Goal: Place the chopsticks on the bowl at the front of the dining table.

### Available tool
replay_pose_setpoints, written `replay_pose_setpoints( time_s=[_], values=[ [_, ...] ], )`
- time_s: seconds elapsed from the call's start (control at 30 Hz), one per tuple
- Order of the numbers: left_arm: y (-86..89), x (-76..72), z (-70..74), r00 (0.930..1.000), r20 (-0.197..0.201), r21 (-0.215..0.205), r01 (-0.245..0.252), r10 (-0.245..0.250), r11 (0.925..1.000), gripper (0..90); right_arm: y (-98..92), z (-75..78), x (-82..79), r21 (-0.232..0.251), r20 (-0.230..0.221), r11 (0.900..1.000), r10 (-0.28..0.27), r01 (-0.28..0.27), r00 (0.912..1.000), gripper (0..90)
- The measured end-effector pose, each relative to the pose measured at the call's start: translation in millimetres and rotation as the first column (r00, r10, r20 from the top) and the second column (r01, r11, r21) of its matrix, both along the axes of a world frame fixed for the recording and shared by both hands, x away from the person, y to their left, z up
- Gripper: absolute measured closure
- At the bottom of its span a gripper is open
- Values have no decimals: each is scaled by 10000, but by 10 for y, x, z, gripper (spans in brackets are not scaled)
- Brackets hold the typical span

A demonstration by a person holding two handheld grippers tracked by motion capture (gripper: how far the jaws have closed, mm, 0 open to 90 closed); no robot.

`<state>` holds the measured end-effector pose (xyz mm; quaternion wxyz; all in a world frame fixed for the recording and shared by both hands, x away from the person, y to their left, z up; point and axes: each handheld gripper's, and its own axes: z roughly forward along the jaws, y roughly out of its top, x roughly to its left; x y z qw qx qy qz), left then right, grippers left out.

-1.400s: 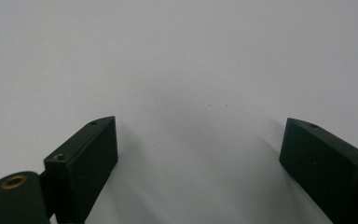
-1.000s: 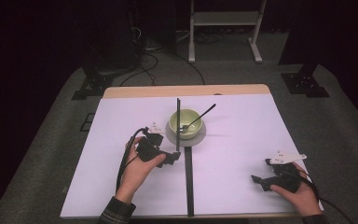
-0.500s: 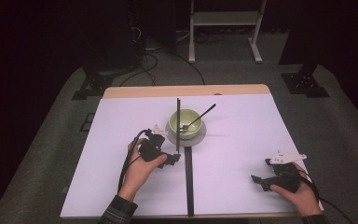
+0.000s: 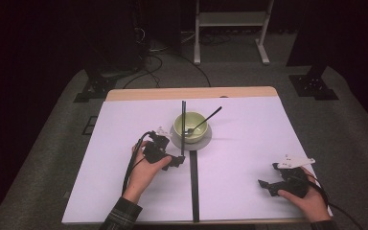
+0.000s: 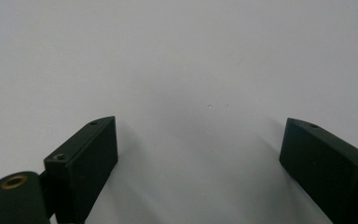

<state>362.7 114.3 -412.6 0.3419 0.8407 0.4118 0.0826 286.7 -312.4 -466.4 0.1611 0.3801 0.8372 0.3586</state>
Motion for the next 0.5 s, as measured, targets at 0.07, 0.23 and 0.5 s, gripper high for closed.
replay_pose_setpoints(
  time_s=[0.07, 0.23, 0.5],
  values=[
    [0, 19, -7, 10000, -23, 35, 13, -13, 10000, 89, 0, 0, 0, -2, -1, 10000, -3, 3, 10000, 100],
    [-11, 23, -24, 10000, -87, 76, 4, -3, 10000, 89, 0, 0, -1, -2, 8, 10000, -3, 3, 10000, 100],
    [53, -109, 61, 9990, 371, -183, 247, -240, 9995, 89, 0, 0, -2, -7, 14, 10000, -5, 5, 10000, 100]
  ],
)
